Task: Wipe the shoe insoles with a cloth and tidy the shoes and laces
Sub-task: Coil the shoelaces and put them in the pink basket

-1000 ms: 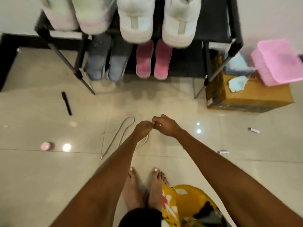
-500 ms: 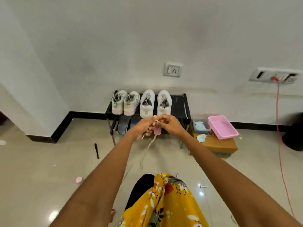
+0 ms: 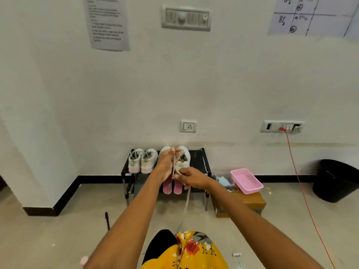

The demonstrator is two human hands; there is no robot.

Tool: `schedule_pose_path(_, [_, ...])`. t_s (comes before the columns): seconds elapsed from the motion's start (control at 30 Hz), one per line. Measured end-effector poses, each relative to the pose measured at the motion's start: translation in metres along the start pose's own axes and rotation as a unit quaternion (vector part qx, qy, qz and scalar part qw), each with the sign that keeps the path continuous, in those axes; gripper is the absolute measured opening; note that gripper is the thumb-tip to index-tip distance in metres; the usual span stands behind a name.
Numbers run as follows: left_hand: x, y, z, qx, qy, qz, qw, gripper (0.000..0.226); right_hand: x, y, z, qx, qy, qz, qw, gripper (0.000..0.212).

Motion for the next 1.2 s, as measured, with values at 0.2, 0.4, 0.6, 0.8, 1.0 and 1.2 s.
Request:
schedule_pose_path(0.2, [0.017,0.009,0.003,-0.139,-0.191,0.013,0.972,0.028,-0.032,0.016,-0.077,0.136,-0.020,-0.049,0.989,0.023])
schedule_pose_path(0.4, [0.048,0.010,0.033,-0.182,-0.019,-0.020,0.983,0.035,-0.040,0.012,-0.105,0.245,-0.098,-0.044,0.964,0.024])
schedule_pose_path(0.6, [0.056,0.006,0.050,-0.148,0.109,-0.005,0.983,0.029,-0.015,0.020,-0.062,0.145,0.002,-0.011,0.989,0.031])
schedule_pose_path(0.8, [0.037,-0.003,0.061,-0.069,-0.017,0.031,0.997,0.028,0.001,0.022,-0.064,0.064,0.124,0.016,0.990,0.025])
schedule_pose_path(1.0, [0.038,0.007,0.070,-0.129,-0.152,0.017,0.980,0.026,-0.027,0.043,-0.114,0.098,0.111,-0.096,0.984,0.015])
schedule_pose_path(1.2, [0.046,0.021,0.073,-0.202,0.013,-0.017,0.979,0.034,-0.035,0.048,-0.148,0.256,0.024,-0.064,0.964,0.027])
Point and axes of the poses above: each hand's wrist, its own y-axis away from the middle knuckle, its own z-axis out of the palm, x = y × z, the point moved 2 cm from there along -y, towards the middle knuckle, and after that the axes turned 10 degrees about z, right-handed, at the moved point
